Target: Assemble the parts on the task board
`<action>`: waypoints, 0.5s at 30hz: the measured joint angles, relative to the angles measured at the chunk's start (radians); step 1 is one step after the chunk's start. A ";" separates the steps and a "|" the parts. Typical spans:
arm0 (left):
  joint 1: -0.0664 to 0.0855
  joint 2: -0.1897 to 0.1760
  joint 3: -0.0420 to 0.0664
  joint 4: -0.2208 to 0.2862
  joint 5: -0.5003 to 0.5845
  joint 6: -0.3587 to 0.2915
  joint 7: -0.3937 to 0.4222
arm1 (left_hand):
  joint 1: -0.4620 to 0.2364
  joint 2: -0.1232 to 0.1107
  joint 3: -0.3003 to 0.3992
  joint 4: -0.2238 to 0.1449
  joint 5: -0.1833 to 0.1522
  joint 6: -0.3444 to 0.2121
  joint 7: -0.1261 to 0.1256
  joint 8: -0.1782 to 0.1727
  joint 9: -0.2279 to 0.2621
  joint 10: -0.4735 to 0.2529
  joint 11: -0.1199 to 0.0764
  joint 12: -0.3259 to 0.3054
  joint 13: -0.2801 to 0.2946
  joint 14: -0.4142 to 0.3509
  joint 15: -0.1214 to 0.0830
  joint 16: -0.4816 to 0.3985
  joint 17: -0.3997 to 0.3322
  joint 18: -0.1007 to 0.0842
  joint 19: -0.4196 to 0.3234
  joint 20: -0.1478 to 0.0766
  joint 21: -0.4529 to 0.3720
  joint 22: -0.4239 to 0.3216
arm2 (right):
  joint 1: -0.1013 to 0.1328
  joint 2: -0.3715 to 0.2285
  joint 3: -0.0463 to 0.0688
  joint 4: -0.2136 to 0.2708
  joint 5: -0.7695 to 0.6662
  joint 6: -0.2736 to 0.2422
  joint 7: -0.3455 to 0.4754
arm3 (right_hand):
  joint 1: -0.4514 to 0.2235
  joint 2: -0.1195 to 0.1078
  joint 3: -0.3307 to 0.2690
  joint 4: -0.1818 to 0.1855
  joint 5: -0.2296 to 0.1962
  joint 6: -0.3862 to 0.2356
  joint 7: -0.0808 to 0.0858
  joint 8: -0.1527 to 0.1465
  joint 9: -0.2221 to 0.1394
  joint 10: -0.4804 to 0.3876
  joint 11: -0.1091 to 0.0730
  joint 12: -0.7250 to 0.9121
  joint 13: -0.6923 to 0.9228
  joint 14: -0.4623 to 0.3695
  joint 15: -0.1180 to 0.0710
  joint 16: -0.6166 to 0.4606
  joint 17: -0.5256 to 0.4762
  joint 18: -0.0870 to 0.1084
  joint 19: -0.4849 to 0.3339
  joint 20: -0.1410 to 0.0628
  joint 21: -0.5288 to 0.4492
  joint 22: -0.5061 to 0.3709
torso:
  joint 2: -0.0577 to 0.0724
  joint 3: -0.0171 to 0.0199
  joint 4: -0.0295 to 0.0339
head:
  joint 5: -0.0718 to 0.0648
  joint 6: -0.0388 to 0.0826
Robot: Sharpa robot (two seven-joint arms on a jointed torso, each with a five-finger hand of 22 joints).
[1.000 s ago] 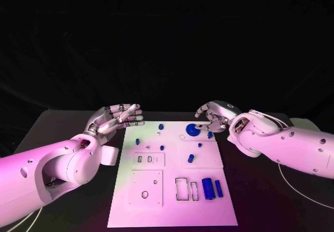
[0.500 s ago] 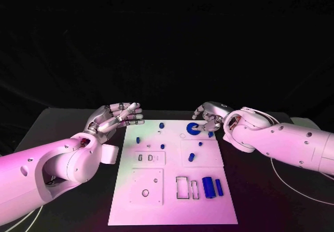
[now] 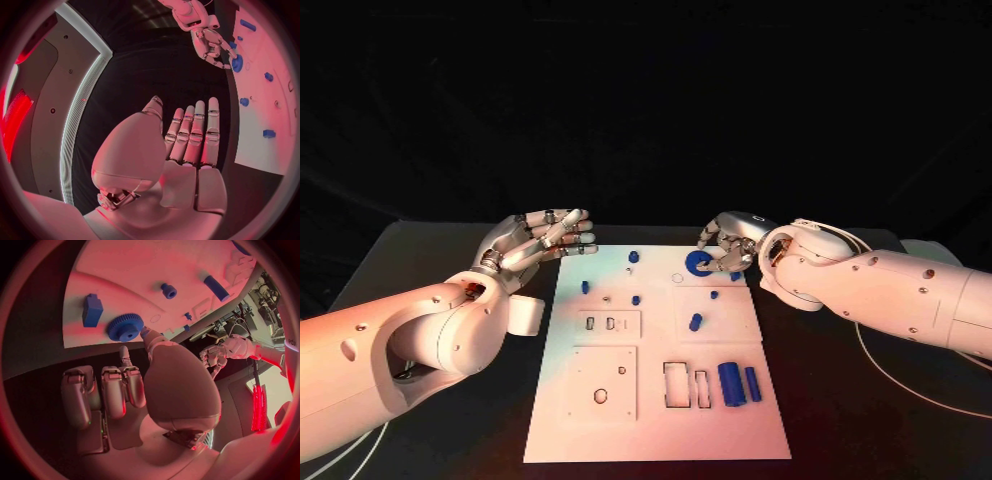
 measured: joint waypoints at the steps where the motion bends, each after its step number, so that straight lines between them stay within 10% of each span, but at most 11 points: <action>1: 0.000 0.000 0.000 0.000 0.000 0.000 0.000 | 0.000 0.000 0.000 0.000 0.000 0.000 0.000 0.000 0.000 0.000 0.000 0.000 0.000 0.000 0.000 0.000 0.000 0.000 0.000 0.000 0.000 0.000 | 0.000 0.000 0.000 -0.001 0.000 0.001 0.000 | 0.000 0.000 -0.001 -0.001 0.000 0.000 0.000 0.000 0.000 0.000 0.000 0.000 0.000 -0.002 0.002 0.000 0.000 0.000 0.000 0.000 0.000 0.000 | 0.000 0.0000 0.0000 | 0.000 0.000; 15: 0.000 0.000 0.000 -0.003 0.001 0.000 0.000 | 0.000 0.000 0.000 0.000 0.000 0.000 0.000 0.000 0.000 0.000 0.000 -0.005 0.000 0.000 0.000 0.000 0.001 0.000 0.004 0.004 0.000 0.000 | -0.005 0.012 -0.001 -0.019 -0.008 0.030 -0.012 | 0.004 0.004 -0.004 0.002 0.005 0.000 0.000 0.000 0.003 0.004 0.004 0.004 0.000 -0.004 0.004 0.000 0.000 0.000 0.000 0.000 0.000 0.000 | 0.001 0.0019 -0.0007 | 0.000 -0.002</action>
